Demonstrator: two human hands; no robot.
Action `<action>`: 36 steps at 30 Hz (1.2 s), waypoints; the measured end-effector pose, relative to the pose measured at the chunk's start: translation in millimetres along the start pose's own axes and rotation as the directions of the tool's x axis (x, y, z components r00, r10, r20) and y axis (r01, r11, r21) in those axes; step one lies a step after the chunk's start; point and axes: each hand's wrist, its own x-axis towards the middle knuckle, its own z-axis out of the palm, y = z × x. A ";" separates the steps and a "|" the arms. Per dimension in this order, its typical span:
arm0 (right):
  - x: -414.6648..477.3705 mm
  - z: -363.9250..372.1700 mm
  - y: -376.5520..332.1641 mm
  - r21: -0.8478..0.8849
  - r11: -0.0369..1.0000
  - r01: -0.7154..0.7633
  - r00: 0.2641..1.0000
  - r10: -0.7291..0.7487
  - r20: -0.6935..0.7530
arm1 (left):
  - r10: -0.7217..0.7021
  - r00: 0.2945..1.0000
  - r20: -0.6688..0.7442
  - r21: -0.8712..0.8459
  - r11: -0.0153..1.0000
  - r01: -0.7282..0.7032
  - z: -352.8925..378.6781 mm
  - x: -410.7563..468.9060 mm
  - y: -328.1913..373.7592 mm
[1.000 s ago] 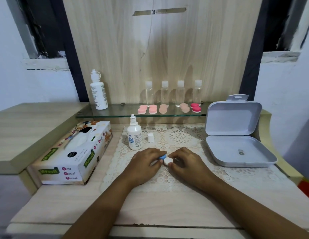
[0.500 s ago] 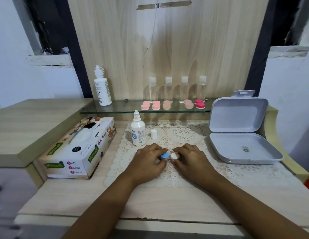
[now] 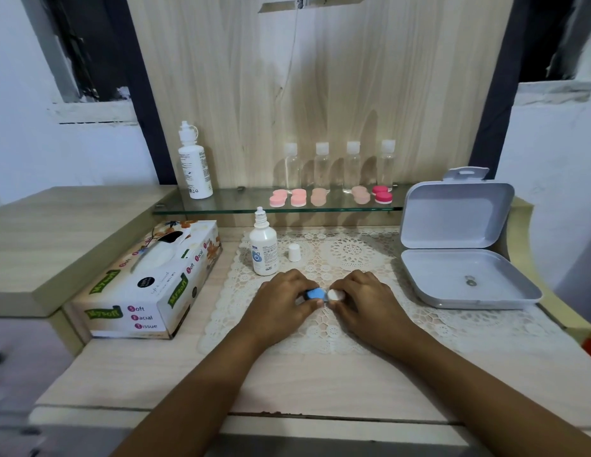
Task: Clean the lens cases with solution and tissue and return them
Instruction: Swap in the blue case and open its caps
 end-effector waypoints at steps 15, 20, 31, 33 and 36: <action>0.7 -2.1 -0.7 0.007 1.000 -0.009 1.000 0.009 0.005 | -0.019 0.999 0.048 -0.042 0.999 0.021 -5.8 -4.2 7.6; 0.5 -2.7 -0.5 0.006 1.000 -0.012 1.000 0.012 0.010 | -0.036 0.998 0.044 -0.063 0.997 0.038 -5.2 -4.1 6.6; 0.3 -2.6 -2.1 0.007 0.999 -0.031 0.999 0.031 0.034 | -0.081 0.996 0.029 -0.024 0.996 0.082 -4.1 -3.4 9.0; 0.5 -2.7 -2.9 0.004 0.999 -0.034 0.999 0.034 0.042 | -0.086 0.996 0.012 -0.027 0.996 0.087 -4.8 -3.0 11.1; 0.2 -2.3 -3.3 0.002 0.999 -0.034 0.998 0.033 0.044 | -0.094 0.996 -0.001 -0.025 0.995 0.094 -4.3 -2.5 12.0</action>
